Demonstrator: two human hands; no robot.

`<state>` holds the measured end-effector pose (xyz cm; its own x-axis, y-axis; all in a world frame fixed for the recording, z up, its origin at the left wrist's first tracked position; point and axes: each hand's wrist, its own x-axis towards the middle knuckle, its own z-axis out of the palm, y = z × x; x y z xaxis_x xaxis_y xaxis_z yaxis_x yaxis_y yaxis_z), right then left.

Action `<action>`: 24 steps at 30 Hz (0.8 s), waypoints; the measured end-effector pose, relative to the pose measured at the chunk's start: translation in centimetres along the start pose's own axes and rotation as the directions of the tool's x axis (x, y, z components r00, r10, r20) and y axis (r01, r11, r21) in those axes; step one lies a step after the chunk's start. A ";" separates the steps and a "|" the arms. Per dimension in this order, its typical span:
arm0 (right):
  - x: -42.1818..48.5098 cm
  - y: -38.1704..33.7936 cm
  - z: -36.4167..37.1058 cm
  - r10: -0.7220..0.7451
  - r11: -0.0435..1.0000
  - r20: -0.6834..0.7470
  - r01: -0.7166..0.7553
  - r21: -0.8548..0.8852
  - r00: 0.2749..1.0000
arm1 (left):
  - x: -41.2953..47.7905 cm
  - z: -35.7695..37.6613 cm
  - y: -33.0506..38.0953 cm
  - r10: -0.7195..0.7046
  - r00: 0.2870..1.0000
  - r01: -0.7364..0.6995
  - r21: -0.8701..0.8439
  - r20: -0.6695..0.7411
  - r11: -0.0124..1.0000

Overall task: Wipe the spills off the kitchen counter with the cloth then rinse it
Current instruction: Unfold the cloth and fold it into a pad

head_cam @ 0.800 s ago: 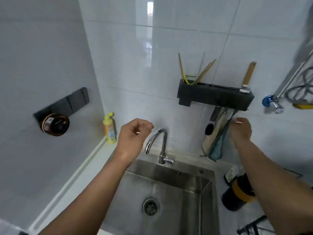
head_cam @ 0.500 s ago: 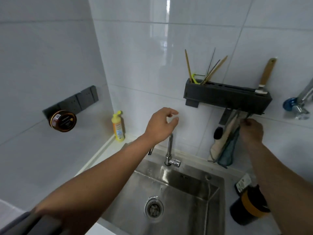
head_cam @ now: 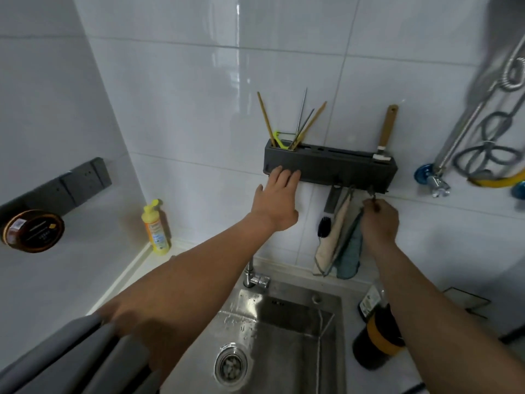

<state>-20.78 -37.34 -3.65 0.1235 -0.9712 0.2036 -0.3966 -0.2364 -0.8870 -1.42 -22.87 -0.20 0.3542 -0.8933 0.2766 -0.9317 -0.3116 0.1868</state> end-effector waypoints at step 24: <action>-37.2 -10.9 -19.5 -0.059 0.994 -0.488 0.096 0.053 0.871 | -26.7 -1.7 13.5 0.865 0.477 -0.299 -0.897 0.154 0.324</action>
<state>-38.79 0.77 6.52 -0.3133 -0.8460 0.4315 -0.3341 -0.3271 -0.8839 -23.30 -2.67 -3.47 -0.6494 -0.7458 0.1489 -0.3359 0.4570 0.8236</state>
